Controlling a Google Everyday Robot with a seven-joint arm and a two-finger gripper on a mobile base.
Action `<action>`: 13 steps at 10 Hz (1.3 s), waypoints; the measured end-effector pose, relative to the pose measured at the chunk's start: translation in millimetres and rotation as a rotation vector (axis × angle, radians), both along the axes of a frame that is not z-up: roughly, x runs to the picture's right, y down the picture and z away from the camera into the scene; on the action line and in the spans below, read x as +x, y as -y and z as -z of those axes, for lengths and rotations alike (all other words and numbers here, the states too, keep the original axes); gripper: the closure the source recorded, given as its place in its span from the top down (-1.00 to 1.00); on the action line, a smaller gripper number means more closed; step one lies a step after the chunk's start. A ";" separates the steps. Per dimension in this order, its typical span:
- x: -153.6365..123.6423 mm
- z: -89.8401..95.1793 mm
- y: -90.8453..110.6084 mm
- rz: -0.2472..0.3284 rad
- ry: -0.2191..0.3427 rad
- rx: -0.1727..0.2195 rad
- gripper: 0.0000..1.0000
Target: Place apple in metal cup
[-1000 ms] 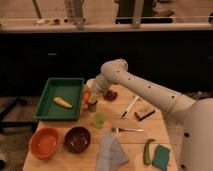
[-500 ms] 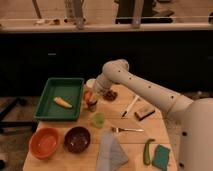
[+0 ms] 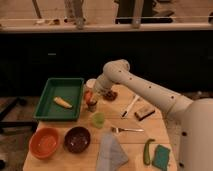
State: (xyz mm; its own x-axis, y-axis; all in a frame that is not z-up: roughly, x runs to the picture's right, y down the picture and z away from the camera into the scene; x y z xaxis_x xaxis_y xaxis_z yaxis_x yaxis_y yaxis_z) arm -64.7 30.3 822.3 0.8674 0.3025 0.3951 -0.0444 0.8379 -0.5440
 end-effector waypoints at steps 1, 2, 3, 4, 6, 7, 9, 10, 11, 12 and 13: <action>0.1 0.0 0.0 0.000 0.000 0.000 -0.93; 0.2 -0.1 -0.1 0.000 0.000 0.000 -0.93; 0.5 -0.1 -0.1 -0.001 -0.001 0.000 -0.93; 0.7 -0.2 -0.1 -0.001 -0.001 0.000 -0.93; 1.5 -0.7 -0.6 -0.002 -0.002 -0.001 -0.92; 1.5 -1.0 -1.0 -0.002 -0.002 -0.002 -0.83; 1.8 -1.0 -0.9 -0.002 -0.002 -0.002 -0.71; 1.8 -1.1 -1.0 -0.002 -0.002 -0.002 -0.52; 1.8 -1.1 -1.0 -0.002 -0.002 -0.002 -0.33; 1.9 -1.1 -0.9 -0.002 -0.002 -0.002 -0.17; 1.8 -1.1 -1.0 -0.002 -0.002 -0.002 0.07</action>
